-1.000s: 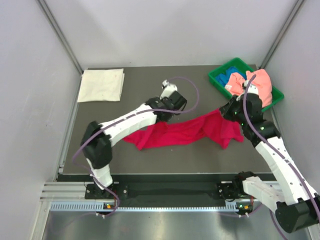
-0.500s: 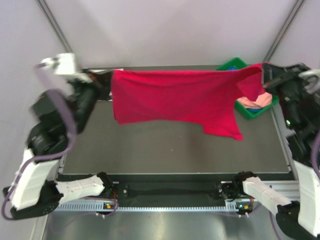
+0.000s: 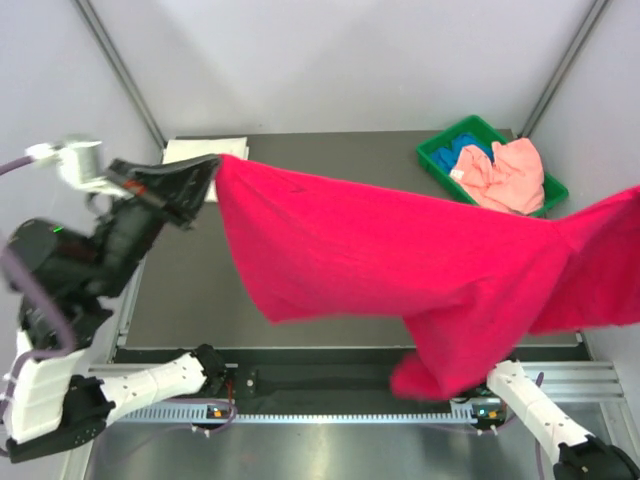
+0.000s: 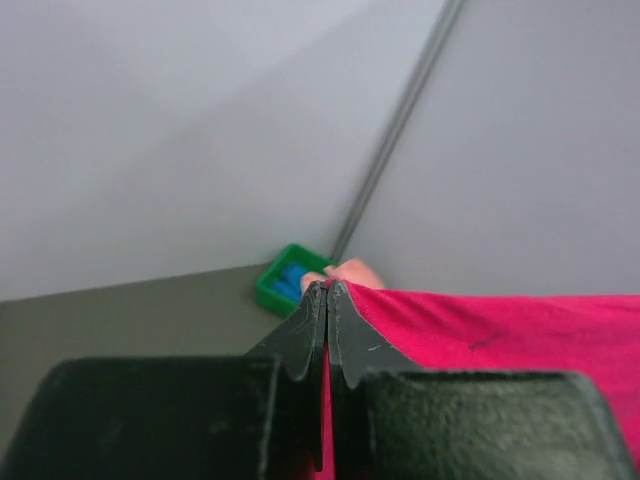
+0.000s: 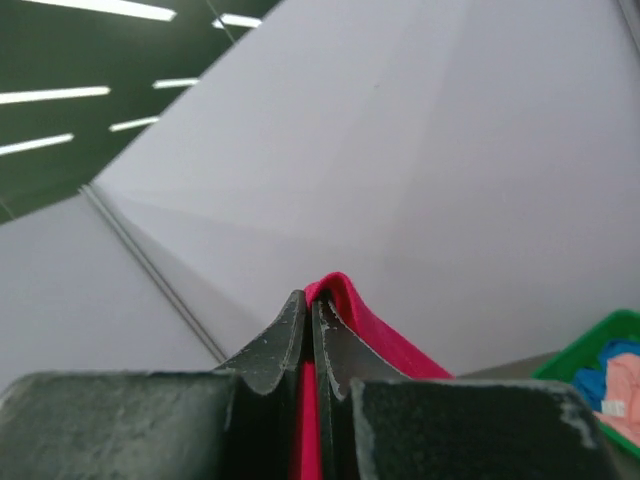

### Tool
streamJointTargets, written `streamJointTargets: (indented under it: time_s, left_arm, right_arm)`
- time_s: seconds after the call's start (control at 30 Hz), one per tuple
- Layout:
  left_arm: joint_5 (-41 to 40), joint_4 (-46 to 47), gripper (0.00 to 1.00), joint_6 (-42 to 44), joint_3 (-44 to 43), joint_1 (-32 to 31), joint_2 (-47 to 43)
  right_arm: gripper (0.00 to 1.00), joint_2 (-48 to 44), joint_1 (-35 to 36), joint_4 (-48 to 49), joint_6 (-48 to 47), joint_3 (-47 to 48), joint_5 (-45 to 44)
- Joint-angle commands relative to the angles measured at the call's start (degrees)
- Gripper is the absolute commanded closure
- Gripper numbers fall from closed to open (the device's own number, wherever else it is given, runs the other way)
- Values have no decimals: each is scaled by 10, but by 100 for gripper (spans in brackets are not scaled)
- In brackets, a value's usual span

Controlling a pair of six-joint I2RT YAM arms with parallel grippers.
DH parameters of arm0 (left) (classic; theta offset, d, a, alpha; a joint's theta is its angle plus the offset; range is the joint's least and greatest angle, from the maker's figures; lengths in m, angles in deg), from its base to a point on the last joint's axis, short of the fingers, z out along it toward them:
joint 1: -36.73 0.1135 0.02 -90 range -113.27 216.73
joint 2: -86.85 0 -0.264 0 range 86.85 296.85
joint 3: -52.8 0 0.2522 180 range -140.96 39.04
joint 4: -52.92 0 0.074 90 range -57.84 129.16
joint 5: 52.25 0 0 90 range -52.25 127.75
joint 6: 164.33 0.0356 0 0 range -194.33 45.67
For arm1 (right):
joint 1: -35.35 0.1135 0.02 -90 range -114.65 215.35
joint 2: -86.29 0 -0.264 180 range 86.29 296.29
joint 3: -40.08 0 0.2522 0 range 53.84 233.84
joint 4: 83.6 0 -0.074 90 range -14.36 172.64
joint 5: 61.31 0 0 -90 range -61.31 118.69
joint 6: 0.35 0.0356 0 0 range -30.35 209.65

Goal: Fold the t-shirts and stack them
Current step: Flatten the tshirt out

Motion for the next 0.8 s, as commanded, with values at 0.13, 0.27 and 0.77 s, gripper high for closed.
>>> streamJointTargets:
  time_s: [0.13, 0.27, 0.77]
  left_arm:
    - [-193, -17, 100, 73, 32, 2, 118]
    - [-188, -15, 100, 63, 34, 66, 188]
    - [-1, 105, 100, -4, -132, 322, 358]
  right_arm:
    - [100, 175, 2, 2, -83, -61, -4]
    - [100, 242, 2, 92, -136, -103, -2]
    - [100, 500, -41, 189, -271, 165, 23]
